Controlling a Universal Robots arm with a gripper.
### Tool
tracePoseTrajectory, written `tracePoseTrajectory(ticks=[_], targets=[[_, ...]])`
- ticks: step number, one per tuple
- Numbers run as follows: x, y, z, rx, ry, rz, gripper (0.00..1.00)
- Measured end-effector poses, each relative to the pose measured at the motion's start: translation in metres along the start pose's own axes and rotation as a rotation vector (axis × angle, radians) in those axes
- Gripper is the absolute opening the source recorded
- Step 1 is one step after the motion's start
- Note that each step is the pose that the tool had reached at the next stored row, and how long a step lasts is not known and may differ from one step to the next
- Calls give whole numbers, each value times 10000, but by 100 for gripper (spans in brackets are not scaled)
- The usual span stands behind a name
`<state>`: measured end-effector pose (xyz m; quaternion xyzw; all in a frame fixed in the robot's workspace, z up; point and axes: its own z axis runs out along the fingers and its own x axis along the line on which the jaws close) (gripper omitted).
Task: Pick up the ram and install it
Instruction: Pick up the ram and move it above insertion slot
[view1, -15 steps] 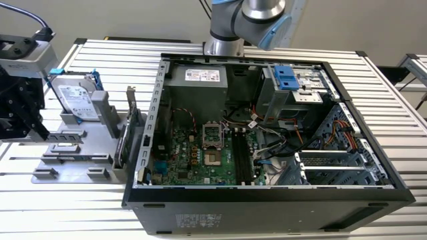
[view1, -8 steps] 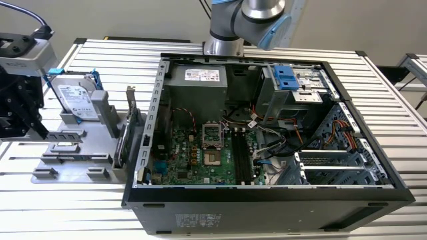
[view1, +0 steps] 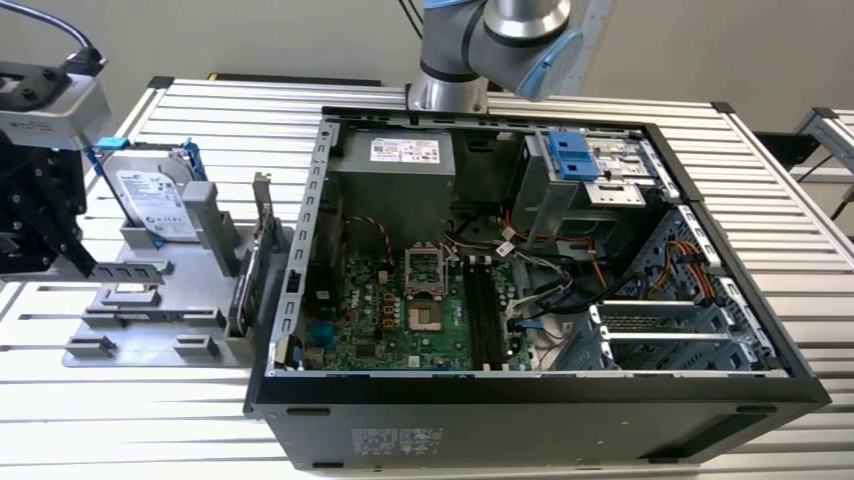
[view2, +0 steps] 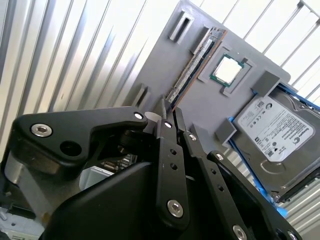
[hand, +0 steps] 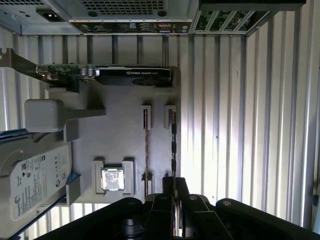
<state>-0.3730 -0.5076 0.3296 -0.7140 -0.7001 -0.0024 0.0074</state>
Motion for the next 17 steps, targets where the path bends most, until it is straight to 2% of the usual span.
tracePoseTrajectory(ticks=[17], targets=[[0,0,-51,1,-1,-2,0]])
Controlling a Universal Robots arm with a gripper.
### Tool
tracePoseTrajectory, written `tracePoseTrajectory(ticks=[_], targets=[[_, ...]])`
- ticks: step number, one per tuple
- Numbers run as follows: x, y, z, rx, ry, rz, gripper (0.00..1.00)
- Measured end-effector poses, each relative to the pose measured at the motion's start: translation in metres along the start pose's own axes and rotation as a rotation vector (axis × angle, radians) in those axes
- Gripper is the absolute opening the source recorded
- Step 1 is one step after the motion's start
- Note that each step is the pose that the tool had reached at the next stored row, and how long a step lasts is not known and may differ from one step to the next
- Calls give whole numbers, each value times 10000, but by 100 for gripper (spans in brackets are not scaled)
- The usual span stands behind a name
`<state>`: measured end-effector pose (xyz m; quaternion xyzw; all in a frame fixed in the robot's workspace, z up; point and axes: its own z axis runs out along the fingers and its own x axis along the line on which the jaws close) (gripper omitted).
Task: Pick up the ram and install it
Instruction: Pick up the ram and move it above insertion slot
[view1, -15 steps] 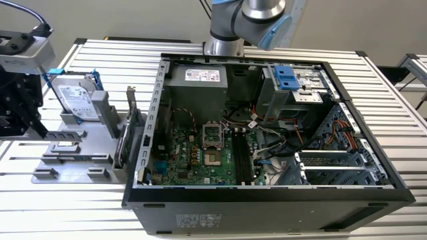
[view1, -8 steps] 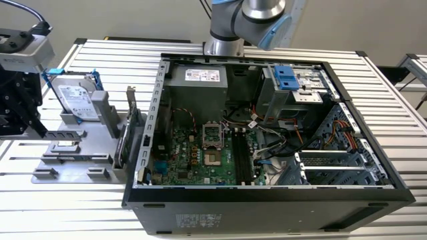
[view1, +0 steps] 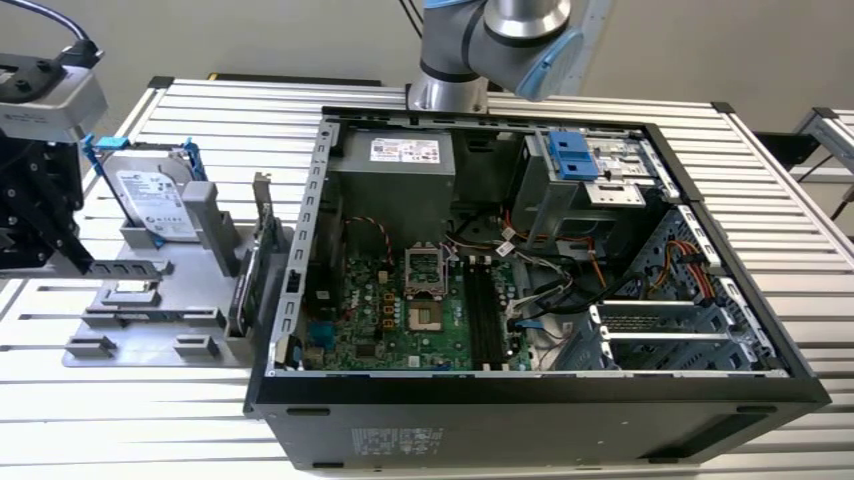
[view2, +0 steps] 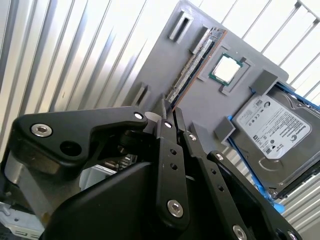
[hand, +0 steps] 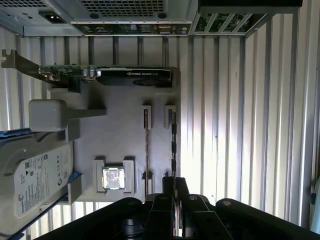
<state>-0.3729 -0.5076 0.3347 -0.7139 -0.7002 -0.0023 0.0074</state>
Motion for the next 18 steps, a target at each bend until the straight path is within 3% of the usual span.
tracePoseTrajectory(ticks=[18], targets=[[2,-1,-120,-1,1,-1,0]])
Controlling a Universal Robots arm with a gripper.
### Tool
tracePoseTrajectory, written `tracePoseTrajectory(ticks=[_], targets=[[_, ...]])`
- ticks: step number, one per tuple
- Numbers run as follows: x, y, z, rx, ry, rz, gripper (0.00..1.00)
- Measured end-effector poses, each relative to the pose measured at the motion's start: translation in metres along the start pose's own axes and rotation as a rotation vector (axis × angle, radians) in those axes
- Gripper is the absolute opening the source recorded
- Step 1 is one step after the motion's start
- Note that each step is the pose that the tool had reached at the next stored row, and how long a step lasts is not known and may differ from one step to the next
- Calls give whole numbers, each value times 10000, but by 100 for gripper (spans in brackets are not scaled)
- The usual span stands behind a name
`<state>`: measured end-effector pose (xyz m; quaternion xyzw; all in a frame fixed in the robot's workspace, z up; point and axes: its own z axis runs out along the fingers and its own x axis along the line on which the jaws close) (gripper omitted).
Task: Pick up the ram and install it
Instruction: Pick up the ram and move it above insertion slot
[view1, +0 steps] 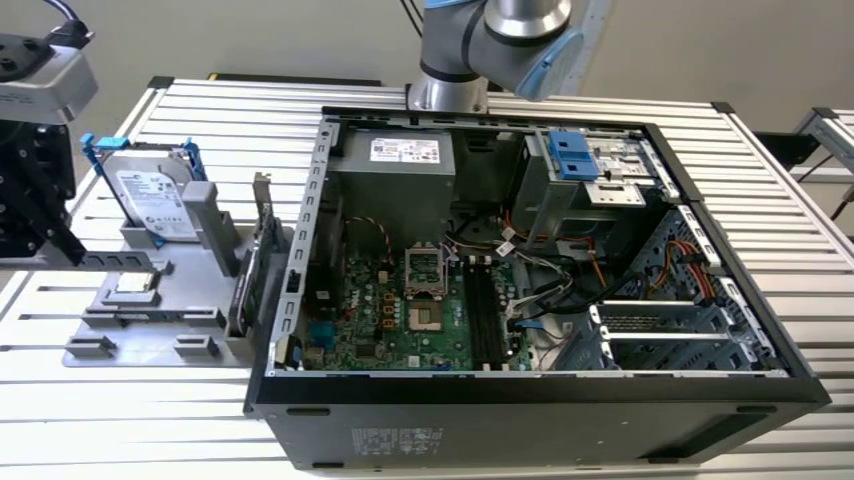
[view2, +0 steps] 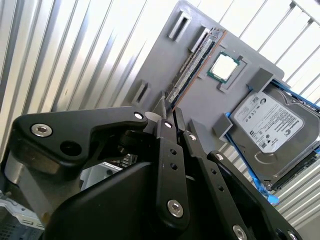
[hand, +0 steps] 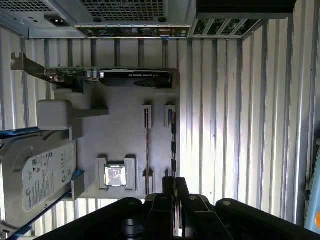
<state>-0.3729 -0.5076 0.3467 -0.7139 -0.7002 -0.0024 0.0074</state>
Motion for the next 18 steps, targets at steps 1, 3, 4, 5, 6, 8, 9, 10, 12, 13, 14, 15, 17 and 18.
tracePoseTrajectory(ticks=[1,3,4,5,6,8,9,10,12,13,14,15,17,18], targets=[[0,0,-6,0,0,0,0],[0,0,-16,1,0,1,0],[0,0,-21,0,0,1,0],[1,0,-26,0,0,1,0],[1,0,-31,0,0,1,0],[1,-1,-41,1,0,1,0],[1,-1,-46,1,-1,1,0],[1,-1,-50,0,0,1,0],[1,-1,-59,0,0,1,0],[1,-1,-64,0,0,1,0],[1,-1,-69,0,0,1,0],[1,-1,-73,0,0,1,0],[1,-1,-82,0,0,1,0],[1,-1,-86,0,0,1,0]])
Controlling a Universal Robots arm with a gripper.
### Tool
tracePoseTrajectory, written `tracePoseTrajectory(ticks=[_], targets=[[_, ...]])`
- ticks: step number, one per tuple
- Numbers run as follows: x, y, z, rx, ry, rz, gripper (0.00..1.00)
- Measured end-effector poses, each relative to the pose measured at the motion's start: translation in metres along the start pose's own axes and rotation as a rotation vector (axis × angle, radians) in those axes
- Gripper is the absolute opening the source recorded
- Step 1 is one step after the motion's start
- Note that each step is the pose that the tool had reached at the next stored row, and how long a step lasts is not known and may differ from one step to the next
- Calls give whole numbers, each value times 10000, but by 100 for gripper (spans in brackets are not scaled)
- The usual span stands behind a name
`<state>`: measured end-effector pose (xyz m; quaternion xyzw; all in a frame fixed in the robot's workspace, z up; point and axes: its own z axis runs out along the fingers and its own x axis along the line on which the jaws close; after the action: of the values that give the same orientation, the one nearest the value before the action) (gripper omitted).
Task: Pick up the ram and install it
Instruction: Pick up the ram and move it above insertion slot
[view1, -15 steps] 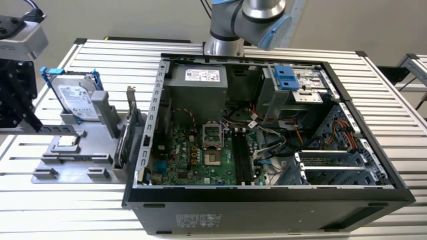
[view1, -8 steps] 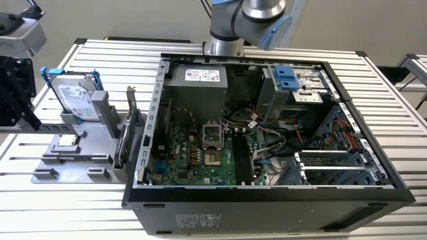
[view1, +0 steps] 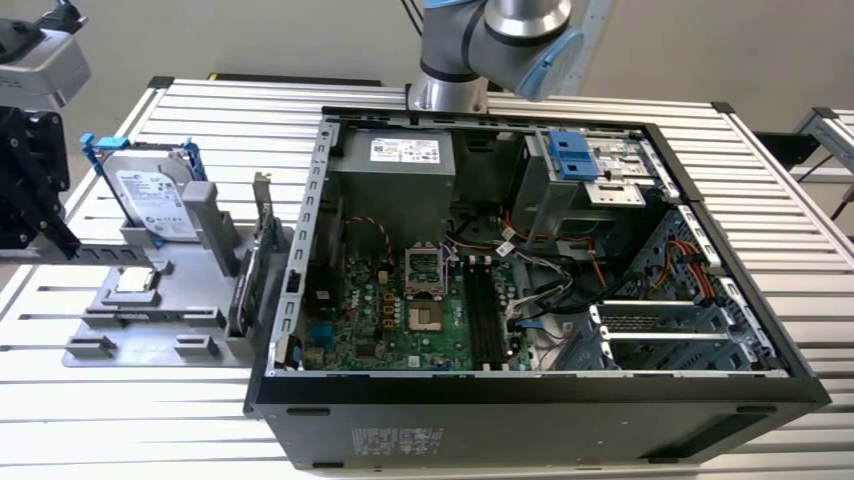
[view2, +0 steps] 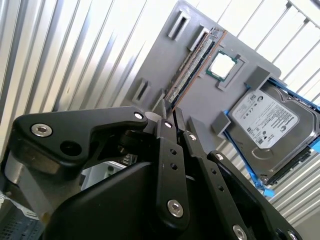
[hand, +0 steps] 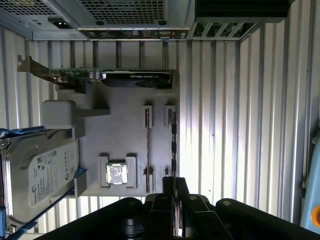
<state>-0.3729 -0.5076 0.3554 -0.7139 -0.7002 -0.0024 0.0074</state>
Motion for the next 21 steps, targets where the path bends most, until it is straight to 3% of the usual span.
tracePoseTrajectory(ticks=[21], targets=[[1,-1,-85,1,0,0,0]])
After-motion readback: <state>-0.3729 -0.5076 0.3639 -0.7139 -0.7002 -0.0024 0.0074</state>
